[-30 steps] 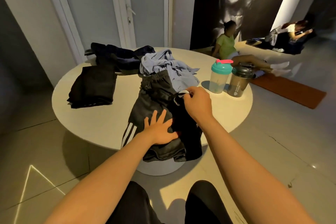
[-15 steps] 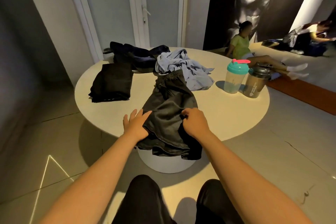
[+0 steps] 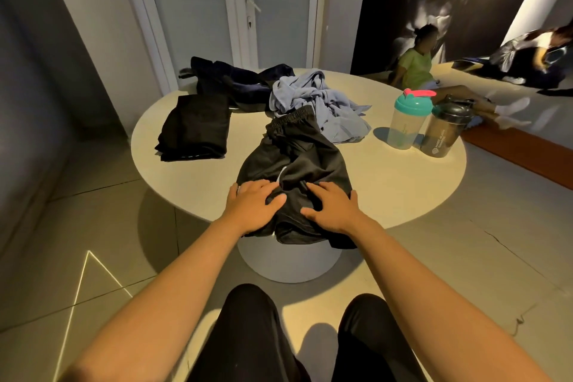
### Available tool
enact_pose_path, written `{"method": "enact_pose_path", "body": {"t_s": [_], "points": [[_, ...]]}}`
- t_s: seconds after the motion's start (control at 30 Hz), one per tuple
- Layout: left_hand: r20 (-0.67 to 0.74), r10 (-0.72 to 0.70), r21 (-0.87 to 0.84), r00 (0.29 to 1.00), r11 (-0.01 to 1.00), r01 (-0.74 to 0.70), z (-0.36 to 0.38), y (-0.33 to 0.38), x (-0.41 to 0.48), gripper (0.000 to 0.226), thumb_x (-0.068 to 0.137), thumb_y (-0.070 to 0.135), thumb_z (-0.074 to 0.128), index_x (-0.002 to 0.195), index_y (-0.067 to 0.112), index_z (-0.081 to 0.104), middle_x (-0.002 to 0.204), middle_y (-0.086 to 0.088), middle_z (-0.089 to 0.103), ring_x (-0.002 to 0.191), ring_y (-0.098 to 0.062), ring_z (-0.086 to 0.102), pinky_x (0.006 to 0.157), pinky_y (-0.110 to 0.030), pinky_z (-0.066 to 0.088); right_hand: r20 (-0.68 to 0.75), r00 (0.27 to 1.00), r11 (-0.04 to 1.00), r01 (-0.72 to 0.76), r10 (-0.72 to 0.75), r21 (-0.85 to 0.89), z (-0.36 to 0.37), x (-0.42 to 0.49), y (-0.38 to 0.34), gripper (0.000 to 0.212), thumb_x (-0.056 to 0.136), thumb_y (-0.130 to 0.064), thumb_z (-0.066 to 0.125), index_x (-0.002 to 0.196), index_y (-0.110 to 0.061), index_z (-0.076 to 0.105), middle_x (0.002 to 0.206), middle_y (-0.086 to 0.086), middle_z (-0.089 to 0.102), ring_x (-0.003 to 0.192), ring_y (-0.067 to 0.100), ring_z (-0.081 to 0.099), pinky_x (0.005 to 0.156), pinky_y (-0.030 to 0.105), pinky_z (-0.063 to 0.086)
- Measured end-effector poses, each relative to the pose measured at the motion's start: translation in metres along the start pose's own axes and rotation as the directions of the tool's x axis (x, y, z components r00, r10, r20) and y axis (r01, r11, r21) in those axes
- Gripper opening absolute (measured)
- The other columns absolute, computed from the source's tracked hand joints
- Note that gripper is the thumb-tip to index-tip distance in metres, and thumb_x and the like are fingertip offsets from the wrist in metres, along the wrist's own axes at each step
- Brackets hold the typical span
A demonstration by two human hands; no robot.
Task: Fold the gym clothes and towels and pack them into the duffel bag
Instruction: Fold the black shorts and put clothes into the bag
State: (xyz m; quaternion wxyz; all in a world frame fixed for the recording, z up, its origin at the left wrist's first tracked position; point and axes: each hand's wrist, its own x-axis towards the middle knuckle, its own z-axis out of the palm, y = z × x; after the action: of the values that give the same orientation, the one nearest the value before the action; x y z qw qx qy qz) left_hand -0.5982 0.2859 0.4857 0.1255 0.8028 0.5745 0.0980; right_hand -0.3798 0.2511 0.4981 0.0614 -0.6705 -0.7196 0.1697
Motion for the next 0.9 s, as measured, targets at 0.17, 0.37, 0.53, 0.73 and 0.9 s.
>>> {"method": "enact_pose_path", "body": {"t_s": [0.17, 0.37, 0.53, 0.73, 0.9], "points": [[-0.079, -0.097, -0.004, 0.992, 0.995, 0.097, -0.005, 0.005, 0.004, 0.047, 0.097, 0.043, 0.046, 0.142, 0.029, 0.051, 0.153, 0.004, 0.042, 0.142, -0.022, 0.035, 0.122, -0.054, 0.0, -0.053, 0.997, 0.996, -0.061, 0.057, -0.065, 0.003, 0.001, -0.009, 0.072, 0.098, -0.064, 0.039, 0.159, -0.037, 0.012, 0.168, 0.0, 0.007, 0.154, 0.026, 0.0, 0.116, 0.066, -0.003], [-0.208, -0.19, -0.373, 0.959, 0.922, 0.102, -0.004, 0.021, 0.002, 0.027, 0.097, 0.051, 0.048, 0.113, 0.032, 0.059, 0.112, 0.003, 0.066, 0.115, -0.029, 0.055, 0.101, -0.042, 0.04, -0.224, 0.972, 0.977, 0.11, -0.067, 0.184, 0.011, -0.002, -0.014, 0.061, 0.1, -0.048, 0.05, 0.155, -0.028, 0.033, 0.161, 0.004, 0.03, 0.15, 0.022, 0.022, 0.121, 0.056, 0.01], [-0.339, -0.482, -0.754, 0.808, 0.653, 0.073, -0.02, 0.017, -0.011, 0.015, 0.103, 0.032, 0.045, 0.115, 0.026, 0.052, 0.09, 0.009, 0.059, 0.088, -0.021, 0.06, 0.077, -0.037, 0.047, -0.401, 0.916, 0.988, 0.044, 0.019, 0.149, 0.007, -0.016, -0.008, 0.065, 0.092, -0.069, 0.046, 0.147, -0.034, 0.043, 0.145, 0.002, 0.046, 0.136, 0.027, 0.04, 0.116, 0.059, 0.021], [-0.285, -0.465, -0.629, 0.838, 0.751, 0.203, -0.016, -0.01, -0.023, 0.029, 0.095, 0.013, 0.043, 0.119, 0.031, 0.043, 0.091, -0.009, 0.063, 0.075, -0.028, 0.059, 0.062, -0.039, 0.049, -0.014, 1.0, 0.996, 0.02, -0.019, 0.092, 0.018, -0.024, -0.011, 0.095, 0.078, -0.085, 0.05, 0.156, -0.046, 0.013, 0.168, 0.001, 0.005, 0.154, 0.032, -0.004, 0.116, 0.068, -0.005], [-0.158, -0.287, -0.59, 0.945, 0.795, 0.143, -0.023, -0.003, -0.033, 0.05, 0.095, 0.006, 0.047, 0.136, 0.035, 0.043, 0.107, -0.001, 0.061, 0.08, -0.019, 0.061, 0.061, -0.026, 0.045, -0.368, 0.921, 0.987, -0.153, 0.126, -0.045, 0.007, -0.02, -0.014, 0.066, 0.098, -0.045, 0.056, 0.155, -0.03, 0.028, 0.164, 0.012, 0.015, 0.153, 0.033, 0.003, 0.119, 0.063, 0.006]]}}
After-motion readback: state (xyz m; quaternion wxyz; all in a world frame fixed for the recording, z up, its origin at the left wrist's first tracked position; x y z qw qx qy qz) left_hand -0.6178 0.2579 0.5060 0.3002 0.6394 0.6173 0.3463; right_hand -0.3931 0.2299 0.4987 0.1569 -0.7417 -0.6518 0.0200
